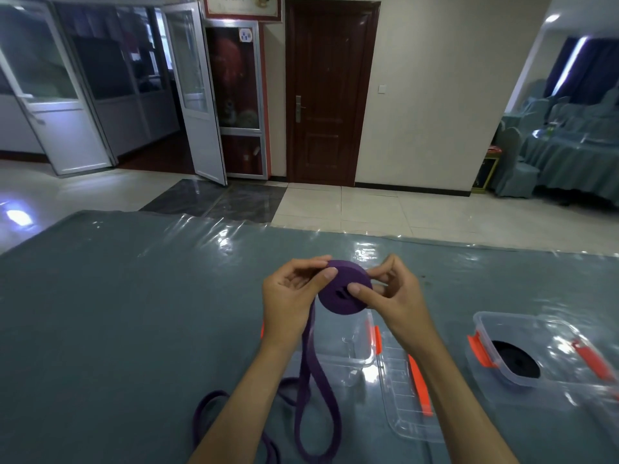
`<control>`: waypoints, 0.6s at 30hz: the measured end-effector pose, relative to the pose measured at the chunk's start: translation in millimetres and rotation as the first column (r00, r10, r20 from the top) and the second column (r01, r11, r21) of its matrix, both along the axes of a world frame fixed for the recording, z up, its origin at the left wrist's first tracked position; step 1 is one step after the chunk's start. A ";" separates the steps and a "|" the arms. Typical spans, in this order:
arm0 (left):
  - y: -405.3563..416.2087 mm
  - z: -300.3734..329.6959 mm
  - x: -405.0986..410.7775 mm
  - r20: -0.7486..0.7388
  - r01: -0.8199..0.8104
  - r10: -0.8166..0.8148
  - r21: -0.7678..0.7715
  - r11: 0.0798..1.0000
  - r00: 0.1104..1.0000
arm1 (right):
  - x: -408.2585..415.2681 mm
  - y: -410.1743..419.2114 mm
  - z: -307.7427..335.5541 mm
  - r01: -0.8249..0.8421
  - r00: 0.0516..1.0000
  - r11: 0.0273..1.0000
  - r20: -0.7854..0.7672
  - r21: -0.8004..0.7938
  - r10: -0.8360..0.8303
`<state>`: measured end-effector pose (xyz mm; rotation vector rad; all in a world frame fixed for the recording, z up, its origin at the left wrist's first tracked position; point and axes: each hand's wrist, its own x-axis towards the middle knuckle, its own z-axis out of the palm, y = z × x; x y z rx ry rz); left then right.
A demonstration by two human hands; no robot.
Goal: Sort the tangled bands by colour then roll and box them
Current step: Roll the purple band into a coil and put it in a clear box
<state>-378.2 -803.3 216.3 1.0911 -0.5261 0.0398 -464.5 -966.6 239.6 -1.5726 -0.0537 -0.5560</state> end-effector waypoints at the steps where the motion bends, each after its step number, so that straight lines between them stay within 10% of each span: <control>1: -0.7 -0.7 -2.1 -0.018 0.000 0.000 -0.001 1.000 1.000 | 0.2 0.0 2.9 -0.006 1.000 1.000 0.011 0.006 0.006; 18: 12.6 -0.8 10.3 0.052 0.061 -0.063 0.033 0.998 0.997 | 7.6 8.3 -5.9 0.012 0.999 1.000 0.039 -0.023 -0.012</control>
